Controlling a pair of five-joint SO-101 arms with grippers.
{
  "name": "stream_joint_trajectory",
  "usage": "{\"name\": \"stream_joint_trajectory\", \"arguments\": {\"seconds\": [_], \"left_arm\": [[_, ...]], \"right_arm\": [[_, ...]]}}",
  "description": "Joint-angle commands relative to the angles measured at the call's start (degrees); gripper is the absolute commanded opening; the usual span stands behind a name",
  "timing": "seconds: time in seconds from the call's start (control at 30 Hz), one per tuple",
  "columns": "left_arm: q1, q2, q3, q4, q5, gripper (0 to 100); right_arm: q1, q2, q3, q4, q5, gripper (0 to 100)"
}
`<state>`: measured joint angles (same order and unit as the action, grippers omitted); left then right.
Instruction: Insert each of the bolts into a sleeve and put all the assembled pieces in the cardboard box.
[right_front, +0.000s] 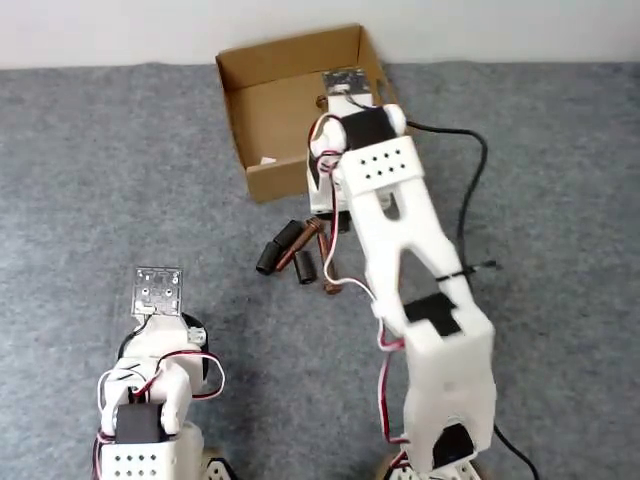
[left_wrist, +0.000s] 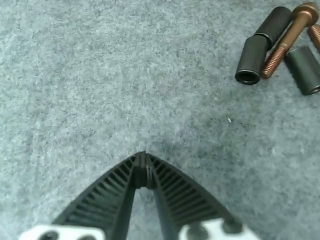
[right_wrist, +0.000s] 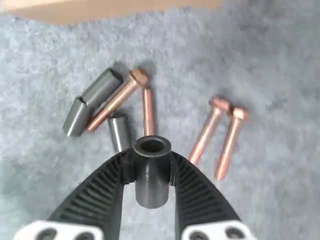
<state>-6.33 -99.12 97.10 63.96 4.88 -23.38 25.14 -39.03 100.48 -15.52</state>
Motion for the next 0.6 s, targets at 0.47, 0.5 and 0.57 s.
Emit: {"name": "stream_joint_trajectory", "arguments": {"seconds": [0.47,0.5,0.57], "left_arm": [[0.18,-0.44,-0.48,-1.93,-0.7,1],[0.0,-0.44,-1.27,-2.37,-1.23,1],[0.18,-0.35,-4.18,-2.46,-1.41,1]], "right_arm": [[11.56,-51.47,37.19,2.15,-4.66,0.8],[12.7,-54.2,39.74,1.98,-4.84,0.8],[14.81,-60.09,45.63,1.1,-5.8,0.8]]}}
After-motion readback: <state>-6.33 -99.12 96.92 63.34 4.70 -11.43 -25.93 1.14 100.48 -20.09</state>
